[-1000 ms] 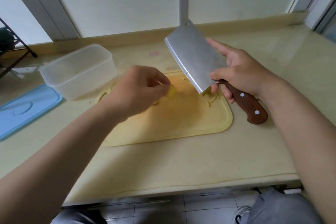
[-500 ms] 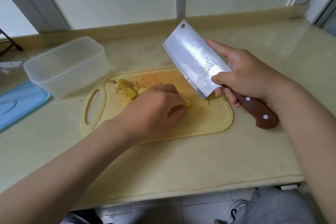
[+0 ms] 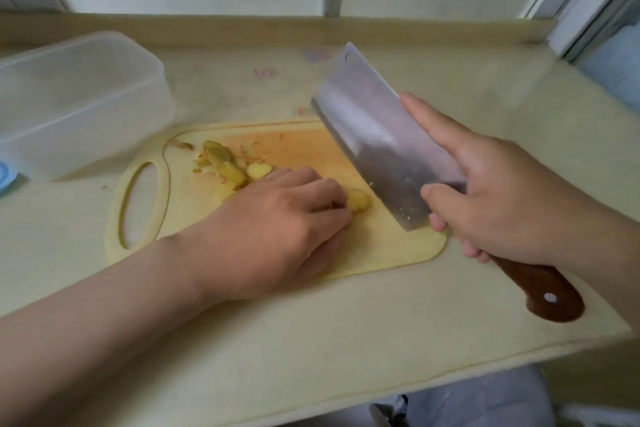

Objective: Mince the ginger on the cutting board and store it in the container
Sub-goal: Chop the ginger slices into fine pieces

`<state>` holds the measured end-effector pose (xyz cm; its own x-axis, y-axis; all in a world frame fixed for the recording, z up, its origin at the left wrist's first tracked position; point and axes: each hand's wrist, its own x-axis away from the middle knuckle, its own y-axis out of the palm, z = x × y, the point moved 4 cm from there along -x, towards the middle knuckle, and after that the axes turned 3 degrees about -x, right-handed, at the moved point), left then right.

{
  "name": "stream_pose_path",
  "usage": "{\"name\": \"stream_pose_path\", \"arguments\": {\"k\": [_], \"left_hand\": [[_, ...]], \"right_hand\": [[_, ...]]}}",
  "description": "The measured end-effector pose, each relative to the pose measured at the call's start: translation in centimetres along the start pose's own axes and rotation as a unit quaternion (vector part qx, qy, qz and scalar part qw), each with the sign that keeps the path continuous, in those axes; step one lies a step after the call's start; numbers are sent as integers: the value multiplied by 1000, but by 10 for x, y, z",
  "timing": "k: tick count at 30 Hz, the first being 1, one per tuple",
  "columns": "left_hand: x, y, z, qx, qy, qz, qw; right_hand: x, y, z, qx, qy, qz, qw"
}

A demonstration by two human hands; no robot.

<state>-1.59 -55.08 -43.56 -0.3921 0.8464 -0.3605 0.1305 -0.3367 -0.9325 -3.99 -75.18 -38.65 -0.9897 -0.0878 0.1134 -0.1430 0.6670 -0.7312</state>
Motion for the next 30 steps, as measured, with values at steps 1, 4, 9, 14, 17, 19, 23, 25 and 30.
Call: {"name": "stream_pose_path", "arguments": {"k": [1,4,9,14,17,19,23,25,30], "left_hand": [[1,2,0,-1,-3,2,1000],[5,3,1,-2,-10,13,1000],[5,5,0,7,-22,11,1000],[5,6,-1,2,-23,6,1000],[5,6,-1,4,-20,6,1000],[7,6,-2,3,-23,2,1000],[7,6,-1,5,-25,4,1000],[7,6,-1,6,-22,8,1000],[7,7,-2,-4,-23,11,1000]], "right_hand": [[2,-1,-3,16,5,-3,1000],[5,-2,-13,71,9,-20,997],[9,-4,-22,150,-10,-29,988],[-15,5,-28,173,-23,-47,984],[-22,8,-27,137,-30,-11,990],[-10,10,-23,122,-46,42,991],[16,11,-20,107,-55,75,990],[15,8,-23,129,-54,64,988],[-17,8,-39,215,-35,-48,975]]}}
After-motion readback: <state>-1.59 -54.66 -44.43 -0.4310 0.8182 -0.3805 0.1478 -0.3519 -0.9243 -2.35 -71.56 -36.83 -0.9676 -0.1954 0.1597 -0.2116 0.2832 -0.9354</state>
